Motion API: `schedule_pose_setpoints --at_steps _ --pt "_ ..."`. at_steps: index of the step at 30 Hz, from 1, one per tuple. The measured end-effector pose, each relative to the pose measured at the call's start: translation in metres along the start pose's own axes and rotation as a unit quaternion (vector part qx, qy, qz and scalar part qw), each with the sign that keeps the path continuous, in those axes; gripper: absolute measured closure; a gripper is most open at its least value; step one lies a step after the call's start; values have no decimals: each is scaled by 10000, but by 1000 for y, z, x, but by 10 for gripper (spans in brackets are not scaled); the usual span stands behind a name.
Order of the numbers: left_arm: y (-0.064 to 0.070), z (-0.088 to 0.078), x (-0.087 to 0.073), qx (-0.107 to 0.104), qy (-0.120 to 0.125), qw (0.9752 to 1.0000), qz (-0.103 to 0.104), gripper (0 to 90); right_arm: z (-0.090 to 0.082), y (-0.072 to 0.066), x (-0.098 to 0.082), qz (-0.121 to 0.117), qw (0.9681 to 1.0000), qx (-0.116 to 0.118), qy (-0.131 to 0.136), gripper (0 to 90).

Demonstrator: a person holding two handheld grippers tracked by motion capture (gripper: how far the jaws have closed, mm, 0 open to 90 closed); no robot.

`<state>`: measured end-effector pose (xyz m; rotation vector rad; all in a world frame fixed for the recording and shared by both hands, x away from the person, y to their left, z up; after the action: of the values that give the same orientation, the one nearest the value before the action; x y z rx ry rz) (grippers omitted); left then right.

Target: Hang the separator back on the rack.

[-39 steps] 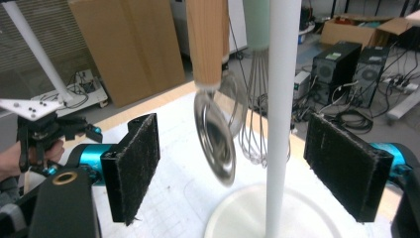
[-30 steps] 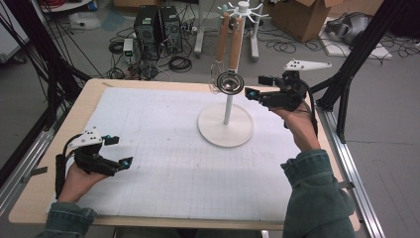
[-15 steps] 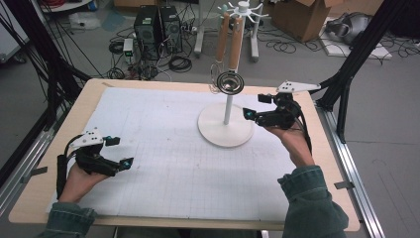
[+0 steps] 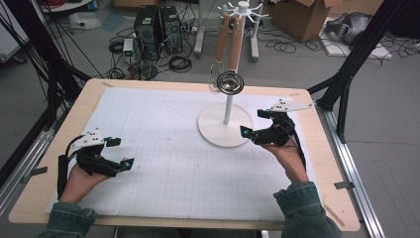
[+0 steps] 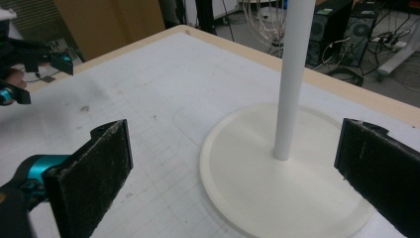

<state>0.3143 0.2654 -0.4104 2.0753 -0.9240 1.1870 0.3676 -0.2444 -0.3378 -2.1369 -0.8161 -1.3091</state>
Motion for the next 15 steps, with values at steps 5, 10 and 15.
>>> schedule_pose_setpoints --at_steps 5,10,15 --pt "0 1 -2 -6 -13 10000 -19 17 3 -5 -13 -48 10000 -36 -58 4" --pt "-1 2 -4 2 -31 10000 -48 17 2 -10 -27 -36 10000 -63 -55 4" --pt "-2 2 -4 5 -29 10000 -68 17 -1 -12 -38 -25 9999 -117 -74 4"
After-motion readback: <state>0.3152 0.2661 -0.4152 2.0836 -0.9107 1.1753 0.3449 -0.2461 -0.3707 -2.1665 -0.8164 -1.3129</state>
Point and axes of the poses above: each handheld gripper's, and its own axes: z roughly forward along the jaws, x roughly out of its top, y roughly to its right, the point moved 1 cm from there along z, roughly forward along the jaws, and after that the axes turned 3 degrees about -x, right-handed, at the moved point
